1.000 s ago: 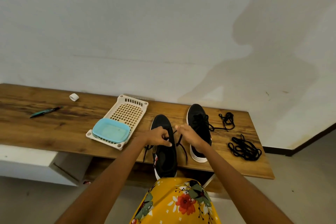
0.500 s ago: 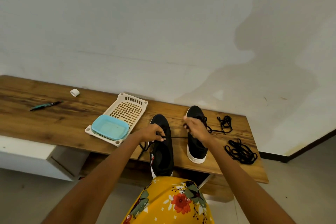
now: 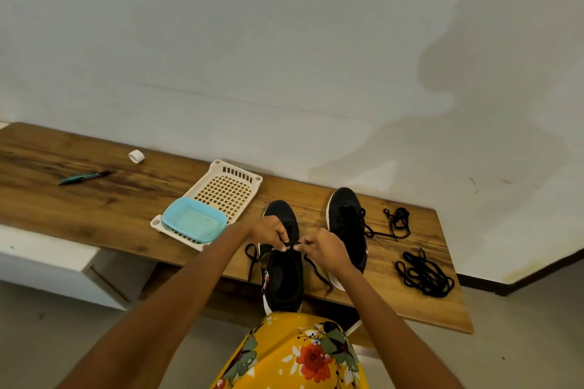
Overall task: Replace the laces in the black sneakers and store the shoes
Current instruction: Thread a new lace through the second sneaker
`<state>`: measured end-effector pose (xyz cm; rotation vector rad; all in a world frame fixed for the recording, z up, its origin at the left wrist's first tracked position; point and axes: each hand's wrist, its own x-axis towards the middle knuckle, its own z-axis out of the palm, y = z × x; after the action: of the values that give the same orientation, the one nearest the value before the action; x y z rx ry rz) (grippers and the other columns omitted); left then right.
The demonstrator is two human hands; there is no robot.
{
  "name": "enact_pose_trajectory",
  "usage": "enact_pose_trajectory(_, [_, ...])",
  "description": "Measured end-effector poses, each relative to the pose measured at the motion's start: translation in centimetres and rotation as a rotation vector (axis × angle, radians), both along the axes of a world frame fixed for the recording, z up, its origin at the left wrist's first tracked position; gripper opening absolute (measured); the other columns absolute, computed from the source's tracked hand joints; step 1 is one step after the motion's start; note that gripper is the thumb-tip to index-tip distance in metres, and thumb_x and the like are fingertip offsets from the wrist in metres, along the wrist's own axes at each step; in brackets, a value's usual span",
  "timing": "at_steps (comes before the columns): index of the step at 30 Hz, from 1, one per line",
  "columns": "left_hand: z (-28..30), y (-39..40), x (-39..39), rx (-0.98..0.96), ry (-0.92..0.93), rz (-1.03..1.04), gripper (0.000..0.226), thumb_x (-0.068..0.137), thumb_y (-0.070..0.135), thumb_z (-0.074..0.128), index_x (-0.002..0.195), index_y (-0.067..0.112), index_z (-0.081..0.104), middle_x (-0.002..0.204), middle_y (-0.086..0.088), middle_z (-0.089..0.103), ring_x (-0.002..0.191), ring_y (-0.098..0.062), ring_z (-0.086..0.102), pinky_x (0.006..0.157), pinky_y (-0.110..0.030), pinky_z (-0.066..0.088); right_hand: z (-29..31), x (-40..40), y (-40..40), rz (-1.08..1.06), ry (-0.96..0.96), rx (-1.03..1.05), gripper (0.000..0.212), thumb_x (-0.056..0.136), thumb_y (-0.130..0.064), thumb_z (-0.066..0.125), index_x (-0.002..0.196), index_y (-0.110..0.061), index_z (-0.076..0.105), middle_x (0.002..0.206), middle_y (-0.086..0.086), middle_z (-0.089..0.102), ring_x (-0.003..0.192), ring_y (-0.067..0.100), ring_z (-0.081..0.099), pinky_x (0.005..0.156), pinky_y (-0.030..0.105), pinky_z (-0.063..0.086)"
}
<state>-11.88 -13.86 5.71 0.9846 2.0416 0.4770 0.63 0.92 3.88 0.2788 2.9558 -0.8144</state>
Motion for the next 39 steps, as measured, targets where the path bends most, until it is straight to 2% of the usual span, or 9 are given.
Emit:
enact_pose_trajectory(6, [0.7,-0.8,-0.7,-0.042,-0.135,-0.01,0.03,0.091,0.007,0.055,0.12,0.006,0.061,0.077,0.008,0.058,0.066,-0.003,0.049,0.064,-0.015,0.038,-1.1,0.1,0.7,-0.015,-0.072,-0.241,0.02,0.09,-0.034,0.062,0.09,-0.018,0.075,0.084,-0.009,0.069,0.074,-0.001,0.058,0.064,0.018,0.039])
enact_pose_trajectory(10, [-0.5,-1.2,-0.3,-0.003,-0.09,0.04,0.03,0.089,0.01,0.059,0.12,0.008,0.062,0.101,-0.006,0.065,0.087,-0.011,0.056,0.075,-0.015,0.04,-0.5,0.6,0.8,-0.202,-0.056,-0.751,0.03,0.099,-0.028,0.045,0.079,-0.018,0.064,0.093,-0.01,0.064,0.093,0.002,0.059,0.085,0.022,0.041])
enact_pose_trajectory(16, [-2.1,-1.2,2.4,0.21,0.22,0.155,0.023,0.082,0.027,0.07,0.099,0.011,0.071,0.094,0.008,0.055,0.091,-0.01,0.055,0.082,-0.024,0.046,2.5,0.1,1.4,-0.628,0.374,-1.541,0.032,0.102,-0.028,0.036,0.076,-0.012,0.046,0.068,0.005,0.055,0.07,0.02,0.054,0.084,0.036,0.044])
enact_pose_trajectory(18, [-2.4,-1.0,2.9,0.23,0.251,0.205,0.02,0.085,0.024,0.067,0.099,0.01,0.071,0.098,0.005,0.057,0.095,-0.013,0.056,0.087,-0.027,0.046,3.2,0.0,0.9,-0.551,0.321,-1.402,0.034,0.102,-0.031,0.034,0.076,-0.012,0.043,0.06,0.002,0.042,0.055,0.015,0.044,0.067,0.032,0.046])
enact_pose_trajectory(20, [-2.4,-0.9,3.2,0.244,0.243,0.236,0.02,0.089,0.021,0.062,0.102,0.008,0.07,0.104,-0.001,0.062,0.095,-0.012,0.056,0.086,-0.026,0.044,3.6,0.3,0.3,-0.287,0.159,-0.96,0.032,0.103,-0.031,0.033,0.076,-0.014,0.043,0.06,0.0,0.042,0.049,0.008,0.041,0.056,0.023,0.044])
enact_pose_trajectory(26, [-2.4,-0.8,3.0,0.227,0.17,0.303,0.017,0.091,0.017,0.058,0.092,0.007,0.071,0.07,-0.003,0.063,0.065,-0.015,0.059,0.061,-0.021,0.04,1.0,0.4,-1.0,0.232,-0.132,-0.184,0.017,0.098,-0.011,0.047,0.101,-0.009,0.063,0.097,0.009,0.062,0.079,0.018,0.06,0.071,0.025,0.047])
enact_pose_trajectory(30, [-2.2,-0.9,2.4,0.215,0.085,0.291,0.017,0.091,0.019,0.06,0.095,0.006,0.07,0.053,0.007,0.054,0.044,0.001,0.049,0.057,-0.017,0.039,-0.1,0.8,-1.0,0.12,0.019,-0.125,0.019,0.092,-0.009,0.057,0.107,-0.009,0.068,0.101,0.006,0.069,0.086,0.016,0.065,0.073,0.018,0.047])
enact_pose_trajectory(35, [-2.5,-1.2,2.0,0.223,-0.012,0.29,0.017,0.091,0.021,0.06,0.095,0.008,0.07,0.053,0.001,0.056,0.046,-0.001,0.05,0.058,-0.017,0.039,-0.6,0.2,-1.2,0.035,0.083,-0.206,0.013,0.087,-0.01,0.063,0.096,-0.013,0.053,0.092,0.006,0.069,0.084,0.016,0.065,0.074,0.03,0.051])
enact_pose_trajectory(39, [-2.7,-1.6,1.8,0.204,-0.051,0.258,0.019,0.087,0.02,0.065,0.1,0.007,0.068,0.062,-0.003,0.06,0.051,-0.006,0.052,0.061,-0.017,0.041,-1.2,0.0,-1.4,-0.035,0.089,-0.24,0.007,0.09,-0.011,0.062,0.095,-0.01,0.058,0.091,0.007,0.068,0.069,0.005,0.057,0.063,0.015,0.044])
